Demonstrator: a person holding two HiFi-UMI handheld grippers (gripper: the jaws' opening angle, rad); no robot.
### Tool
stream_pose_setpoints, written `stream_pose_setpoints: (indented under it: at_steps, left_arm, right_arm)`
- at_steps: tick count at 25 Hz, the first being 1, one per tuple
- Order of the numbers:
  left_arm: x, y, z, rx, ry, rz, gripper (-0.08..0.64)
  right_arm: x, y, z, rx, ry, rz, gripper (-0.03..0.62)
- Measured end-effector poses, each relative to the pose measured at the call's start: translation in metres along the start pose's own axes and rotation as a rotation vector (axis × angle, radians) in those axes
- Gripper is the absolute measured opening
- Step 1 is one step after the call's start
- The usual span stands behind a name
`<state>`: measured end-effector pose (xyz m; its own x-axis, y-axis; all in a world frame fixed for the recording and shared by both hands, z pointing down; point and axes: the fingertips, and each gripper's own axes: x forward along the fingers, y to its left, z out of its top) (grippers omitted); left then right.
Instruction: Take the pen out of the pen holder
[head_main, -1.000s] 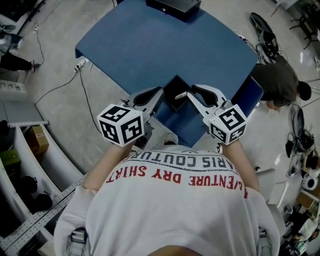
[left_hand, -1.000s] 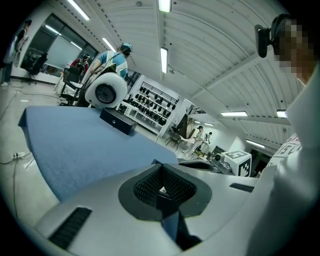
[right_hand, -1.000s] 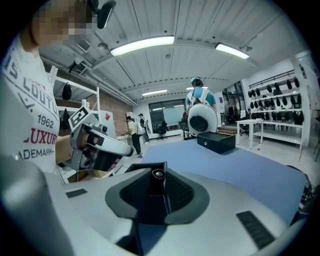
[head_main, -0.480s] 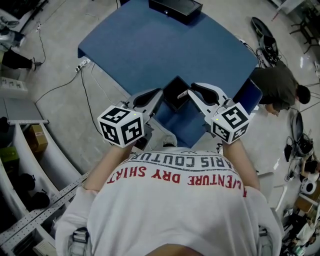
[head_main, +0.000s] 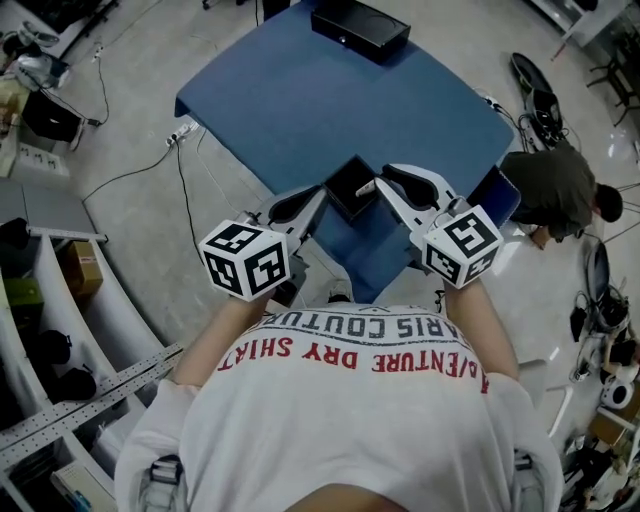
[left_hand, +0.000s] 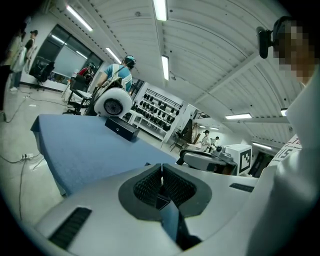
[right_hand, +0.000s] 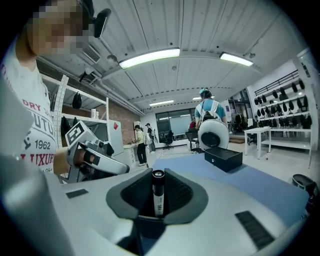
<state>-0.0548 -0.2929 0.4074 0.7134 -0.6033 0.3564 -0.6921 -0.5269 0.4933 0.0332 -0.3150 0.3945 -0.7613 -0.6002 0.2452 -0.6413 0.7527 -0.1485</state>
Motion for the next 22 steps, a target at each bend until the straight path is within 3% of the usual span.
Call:
stream_pose_setpoints:
  at_steps: [16,22]
  left_arm:
    - [-0.038,-0.048,0.001,0.031,-0.063,0.061,0.032]
    - [-0.056,-0.074,-0.013,0.047,-0.085,0.067,0.032]
  right_arm:
    - [-0.050,0.028,0.065,-0.082,-0.145,0.035,0.083]
    - [-0.089,0.046,0.070,-0.077,-0.191,0.025,0.083]
